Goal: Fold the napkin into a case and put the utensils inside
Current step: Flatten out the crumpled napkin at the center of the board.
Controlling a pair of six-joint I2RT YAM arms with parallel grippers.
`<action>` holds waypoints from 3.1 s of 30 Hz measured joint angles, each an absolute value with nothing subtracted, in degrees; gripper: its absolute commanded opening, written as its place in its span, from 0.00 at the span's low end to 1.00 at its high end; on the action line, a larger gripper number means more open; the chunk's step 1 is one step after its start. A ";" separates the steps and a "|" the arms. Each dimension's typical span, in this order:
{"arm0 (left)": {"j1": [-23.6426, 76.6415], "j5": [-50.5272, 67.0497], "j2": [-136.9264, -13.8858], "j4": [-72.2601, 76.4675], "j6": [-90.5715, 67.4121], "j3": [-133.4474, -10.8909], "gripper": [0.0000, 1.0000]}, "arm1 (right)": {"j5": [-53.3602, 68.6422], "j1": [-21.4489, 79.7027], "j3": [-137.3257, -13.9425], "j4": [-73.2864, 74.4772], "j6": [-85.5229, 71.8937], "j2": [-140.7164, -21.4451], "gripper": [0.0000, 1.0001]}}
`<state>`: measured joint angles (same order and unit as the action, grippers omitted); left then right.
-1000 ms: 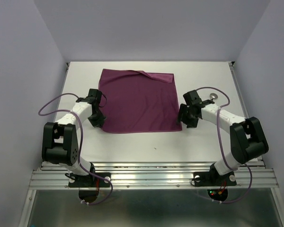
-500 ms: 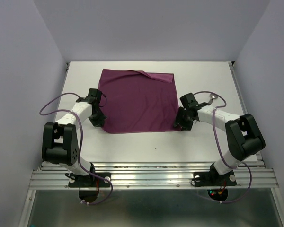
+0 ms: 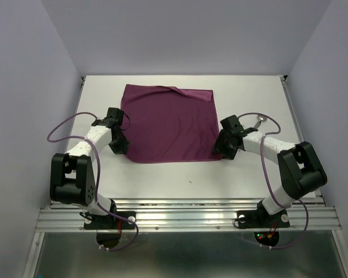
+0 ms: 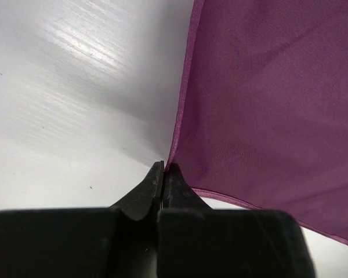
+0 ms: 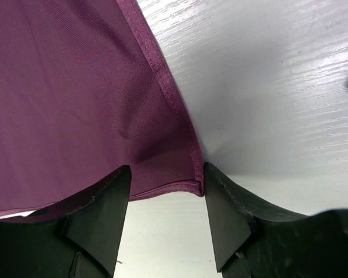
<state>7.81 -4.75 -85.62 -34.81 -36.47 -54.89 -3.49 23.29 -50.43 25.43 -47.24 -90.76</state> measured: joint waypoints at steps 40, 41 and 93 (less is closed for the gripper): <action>5.61 -0.47 -79.00 -34.57 -23.40 -115.02 0.00 | -22.13 23.33 -101.71 27.00 -25.67 -76.82 0.01; 5.61 -0.12 -78.08 -34.17 -23.24 -115.46 0.00 | -22.09 23.31 -102.65 26.94 -25.21 -75.96 0.01; 4.43 5.19 -117.01 -18.48 -25.93 -99.09 0.00 | -20.47 14.17 -110.80 17.21 -17.17 -124.09 0.01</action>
<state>4.43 5.19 -117.01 -18.48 -25.93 -99.09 -20.47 14.17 -110.80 17.21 -17.17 -124.09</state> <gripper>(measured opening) 0.040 0.019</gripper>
